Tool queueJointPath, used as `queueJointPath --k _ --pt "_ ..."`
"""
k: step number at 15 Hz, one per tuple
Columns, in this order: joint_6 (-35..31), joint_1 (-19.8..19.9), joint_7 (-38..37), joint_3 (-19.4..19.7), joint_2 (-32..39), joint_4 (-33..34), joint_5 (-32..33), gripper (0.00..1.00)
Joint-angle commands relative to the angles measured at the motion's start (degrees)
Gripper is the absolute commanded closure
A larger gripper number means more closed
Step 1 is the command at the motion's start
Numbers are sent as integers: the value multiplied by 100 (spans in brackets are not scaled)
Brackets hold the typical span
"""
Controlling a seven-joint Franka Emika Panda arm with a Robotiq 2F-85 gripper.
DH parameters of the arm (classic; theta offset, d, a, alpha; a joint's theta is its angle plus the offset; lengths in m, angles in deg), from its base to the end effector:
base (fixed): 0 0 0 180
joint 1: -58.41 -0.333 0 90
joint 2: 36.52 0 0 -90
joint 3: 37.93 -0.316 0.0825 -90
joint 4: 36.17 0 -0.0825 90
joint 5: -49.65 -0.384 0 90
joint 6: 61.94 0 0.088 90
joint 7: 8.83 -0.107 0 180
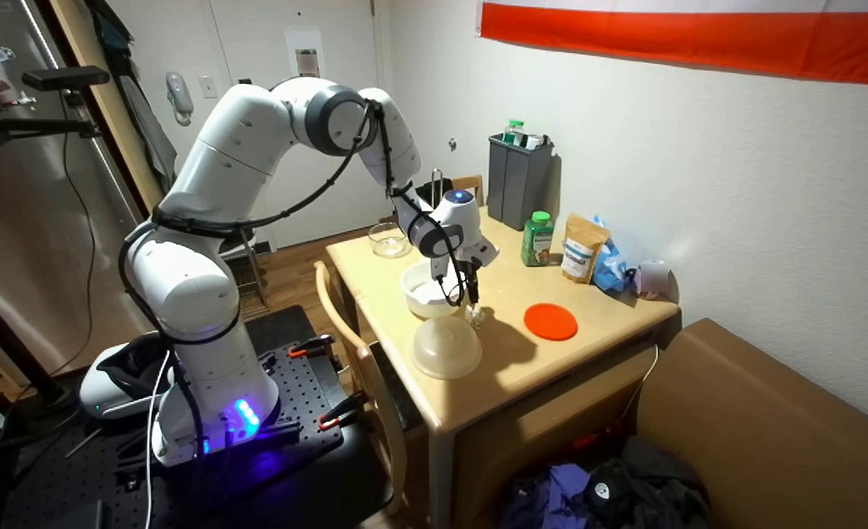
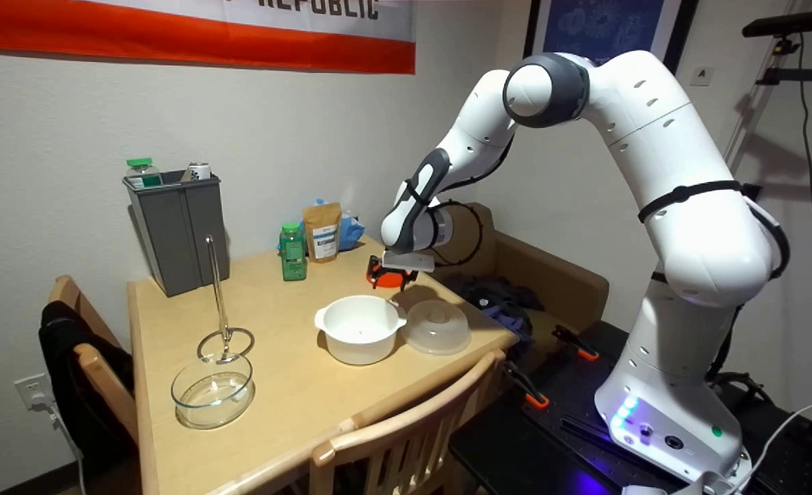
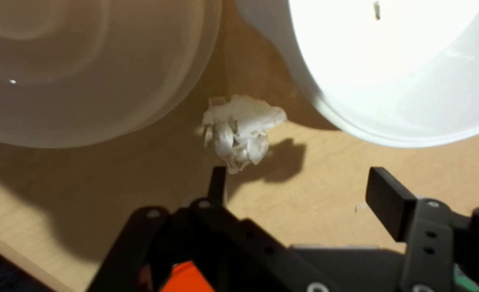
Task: Take the paper from the bowl and put it on the table
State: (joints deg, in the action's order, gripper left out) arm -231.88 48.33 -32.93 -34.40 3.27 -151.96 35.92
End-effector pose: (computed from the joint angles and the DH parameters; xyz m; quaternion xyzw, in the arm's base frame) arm 0.6078 0.0541 0.1262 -0.9588 0.2539 -0.1177 0.0498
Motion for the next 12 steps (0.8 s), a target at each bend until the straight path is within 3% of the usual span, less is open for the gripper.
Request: queueJointPath --k 1,5,8,10,12 --pt "-87 -746 -344 452 -1025 -1060 132 0" --pt "190 -1690 -819 1111 -1724 -1646 670 0" --pt "571 -2301 -1360 1578 -2165 -1923 1421 0" --pt "1006 -2463 -1730 1631 -2450 -1985 2047 0" --pt "1598 -2335 -1936 1315 -2746 -1949 2536 0"
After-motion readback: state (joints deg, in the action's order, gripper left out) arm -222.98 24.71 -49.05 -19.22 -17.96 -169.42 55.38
